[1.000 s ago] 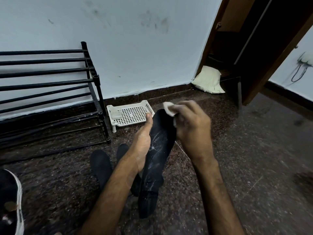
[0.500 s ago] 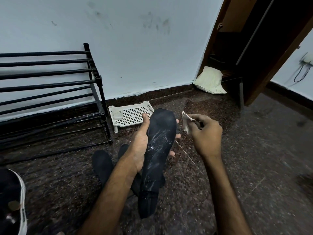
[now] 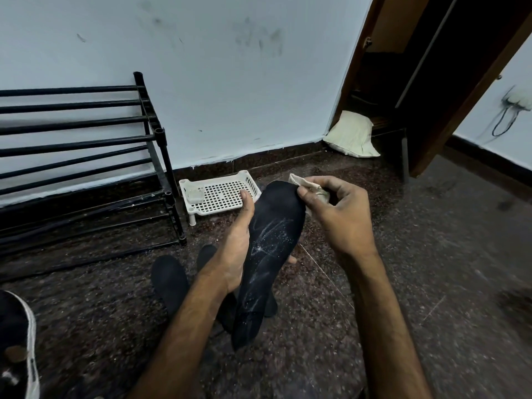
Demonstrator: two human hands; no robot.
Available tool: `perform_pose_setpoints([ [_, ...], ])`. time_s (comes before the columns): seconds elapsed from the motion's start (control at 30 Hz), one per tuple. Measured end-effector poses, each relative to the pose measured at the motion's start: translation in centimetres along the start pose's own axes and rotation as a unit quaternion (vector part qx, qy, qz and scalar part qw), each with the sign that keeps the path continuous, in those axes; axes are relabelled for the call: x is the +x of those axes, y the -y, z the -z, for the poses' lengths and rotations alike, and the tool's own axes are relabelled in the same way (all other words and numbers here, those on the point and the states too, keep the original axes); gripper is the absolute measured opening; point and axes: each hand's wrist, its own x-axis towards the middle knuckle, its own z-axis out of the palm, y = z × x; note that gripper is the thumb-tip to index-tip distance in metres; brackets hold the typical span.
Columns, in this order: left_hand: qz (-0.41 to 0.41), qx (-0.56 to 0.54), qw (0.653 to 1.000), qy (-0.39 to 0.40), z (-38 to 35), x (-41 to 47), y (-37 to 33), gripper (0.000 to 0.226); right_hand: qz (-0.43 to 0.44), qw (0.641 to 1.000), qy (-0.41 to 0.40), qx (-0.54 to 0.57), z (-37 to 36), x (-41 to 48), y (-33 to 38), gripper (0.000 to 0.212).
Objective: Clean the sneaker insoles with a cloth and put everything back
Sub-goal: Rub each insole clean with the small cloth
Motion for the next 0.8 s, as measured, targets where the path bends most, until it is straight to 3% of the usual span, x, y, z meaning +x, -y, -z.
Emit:
perform_pose_setpoints([
  [0.17, 0.013, 0.007, 0.999, 0.051, -0.2, -0.3, 0.0, 0.086, 0.009, 0.997, -0.074, -0.002, -0.1, -0.1, 0.3, 0.012],
  [0.23, 0.013, 0.010, 0.999, 0.050, -0.4, -0.3, 0.0, 0.087, 0.087, 0.979, -0.126, -0.134, -0.2, -0.3, 0.5, 0.016],
  [0.3, 0.017, 0.023, 0.999, 0.031, -0.8, -0.3, -0.1, 0.084, 0.221, 0.928, -0.157, -0.254, -0.4, -0.7, 0.9, 0.020],
  [0.37, 0.025, 0.020, 0.999, 0.021, -1.3, -0.5, -0.1, 0.079, 0.321, 0.892, -0.120, -0.294, -0.7, -0.9, 1.2, 0.020],
  [0.43, 0.023, -0.002, 0.999, 0.028, -1.8, -0.7, -0.3, 0.072, 0.365, 0.869, -0.039, -0.331, -1.2, -1.0, 1.3, 0.025],
  [0.5, 0.022, 0.020, 0.999, 0.021, -2.0, -0.9, -0.4, 0.070, 0.351, 0.859, -0.011, -0.372, -1.2, -0.9, 0.9, 0.030],
  [0.67, 0.020, 0.048, 0.998, 0.022, -2.2, -1.3, -0.5, 0.070, 0.245, 0.880, -0.136, -0.383, 1.4, 0.3, -0.3, 0.026],
  [0.8, 0.034, 0.023, 0.999, 0.008, -1.7, -0.8, -0.4, 0.076, 0.289, 0.889, -0.146, -0.323, 1.1, 0.0, 0.6, 0.025],
])
